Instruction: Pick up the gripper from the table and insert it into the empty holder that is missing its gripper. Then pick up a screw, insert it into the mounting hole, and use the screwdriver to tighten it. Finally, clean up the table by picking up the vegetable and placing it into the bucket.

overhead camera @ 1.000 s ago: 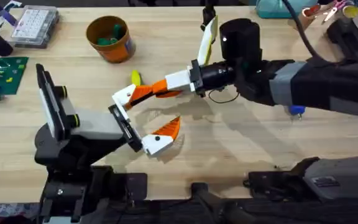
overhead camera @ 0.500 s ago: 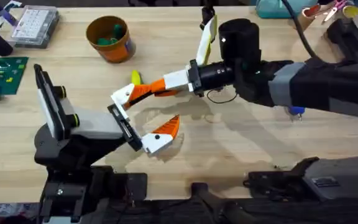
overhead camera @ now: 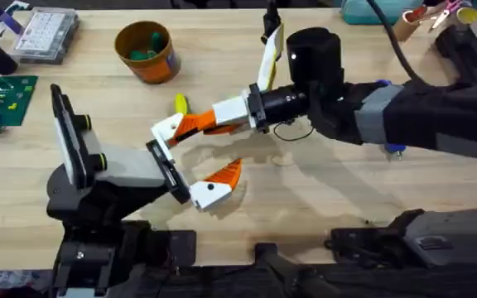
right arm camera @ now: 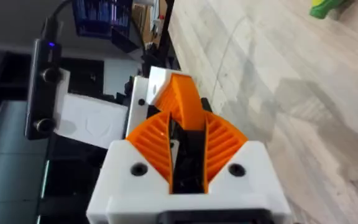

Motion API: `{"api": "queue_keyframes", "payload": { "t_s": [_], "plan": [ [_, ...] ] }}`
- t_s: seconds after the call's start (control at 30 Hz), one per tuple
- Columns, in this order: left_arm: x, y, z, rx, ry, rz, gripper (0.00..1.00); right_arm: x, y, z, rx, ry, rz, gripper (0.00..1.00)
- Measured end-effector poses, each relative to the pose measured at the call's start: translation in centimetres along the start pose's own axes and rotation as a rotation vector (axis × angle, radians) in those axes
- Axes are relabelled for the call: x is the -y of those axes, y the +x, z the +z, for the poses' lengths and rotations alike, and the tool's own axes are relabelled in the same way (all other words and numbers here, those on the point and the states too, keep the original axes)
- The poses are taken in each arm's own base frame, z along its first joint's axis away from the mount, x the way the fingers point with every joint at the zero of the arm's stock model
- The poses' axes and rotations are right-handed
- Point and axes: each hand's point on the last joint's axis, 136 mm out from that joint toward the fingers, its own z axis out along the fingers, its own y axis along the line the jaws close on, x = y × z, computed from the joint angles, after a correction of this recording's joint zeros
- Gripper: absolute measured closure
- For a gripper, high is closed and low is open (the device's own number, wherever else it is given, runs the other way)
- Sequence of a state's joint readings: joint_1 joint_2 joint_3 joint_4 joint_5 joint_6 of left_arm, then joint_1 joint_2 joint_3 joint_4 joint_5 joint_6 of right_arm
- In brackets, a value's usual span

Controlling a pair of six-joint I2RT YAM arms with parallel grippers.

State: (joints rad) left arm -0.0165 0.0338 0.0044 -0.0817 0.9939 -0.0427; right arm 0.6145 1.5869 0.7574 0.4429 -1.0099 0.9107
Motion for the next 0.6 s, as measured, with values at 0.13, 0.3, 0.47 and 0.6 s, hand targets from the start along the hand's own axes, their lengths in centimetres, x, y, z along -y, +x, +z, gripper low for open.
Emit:
{"api": "queue_keyframes", "payload": {
  "t_s": [0.13,0.3,0.47,0.6],
  "plan": [
    [0.46,0.06,0.03,-0.003,0.025,0.004,0.013,-0.23,0.47,0.27,-0.019,-0.008,0.0,0.694],
    [0.91,0.13,0.04,-0.005,0.051,0.004,0.013,-0.47,0.87,0.42,-0.038,-0.02,0.001,0.476],
    [0.92,0.13,0.04,-0.005,0.051,0.005,0.013,-0.49,0.89,0.39,-0.04,-0.022,0.001,0.226],
    [0.92,0.13,0.04,-0.005,0.051,0.005,0.014,-0.37,0.65,0.16,-0.032,-0.02,0.002,0.126]
  ]
}}
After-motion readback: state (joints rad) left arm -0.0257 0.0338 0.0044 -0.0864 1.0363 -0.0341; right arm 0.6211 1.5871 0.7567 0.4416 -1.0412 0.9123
